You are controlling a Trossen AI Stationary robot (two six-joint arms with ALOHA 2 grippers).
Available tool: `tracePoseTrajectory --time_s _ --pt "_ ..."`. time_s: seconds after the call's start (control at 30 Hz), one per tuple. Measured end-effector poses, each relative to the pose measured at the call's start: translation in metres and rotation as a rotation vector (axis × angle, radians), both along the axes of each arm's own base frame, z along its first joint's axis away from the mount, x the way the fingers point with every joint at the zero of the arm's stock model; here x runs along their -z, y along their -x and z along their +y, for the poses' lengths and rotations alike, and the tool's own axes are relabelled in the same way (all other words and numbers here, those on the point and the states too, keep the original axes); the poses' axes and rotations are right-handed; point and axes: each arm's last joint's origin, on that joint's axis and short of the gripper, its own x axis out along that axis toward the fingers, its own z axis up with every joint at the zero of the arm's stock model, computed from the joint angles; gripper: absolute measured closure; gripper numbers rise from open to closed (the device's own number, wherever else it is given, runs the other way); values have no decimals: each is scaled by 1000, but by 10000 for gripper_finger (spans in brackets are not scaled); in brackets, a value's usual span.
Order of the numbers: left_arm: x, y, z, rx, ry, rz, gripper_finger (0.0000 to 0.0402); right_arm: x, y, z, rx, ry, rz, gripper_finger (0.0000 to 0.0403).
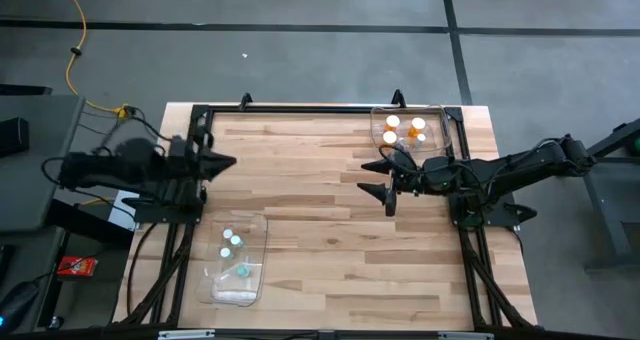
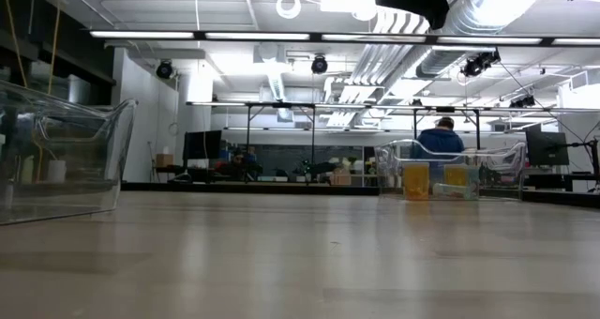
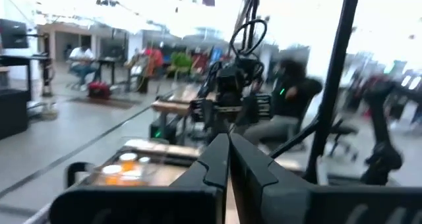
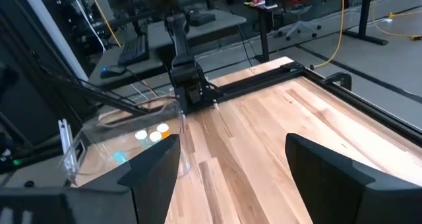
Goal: Pick and place medicine bottles into bin by pill shape (circle, oval)
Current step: Return to Home Position
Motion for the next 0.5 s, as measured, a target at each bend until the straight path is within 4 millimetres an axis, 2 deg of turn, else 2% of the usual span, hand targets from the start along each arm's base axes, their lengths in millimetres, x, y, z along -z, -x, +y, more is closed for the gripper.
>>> tracePoseTrajectory --time_s 0.17,0.27,0.37,0.5 --pt "57 -7 -1 37 104 -75 401 -2 0 0 14 -94 -38 141" --pt "83 -6 -1 48 157 -112 401 -2 0 0 26 -180 -55 171" --pt "104 -4 0 50 187 -160 401 -2 0 0 50 -247 -69 233" --pt "125 -1 0 34 217 -170 401 -2 1 0 32 -336 -63 357"
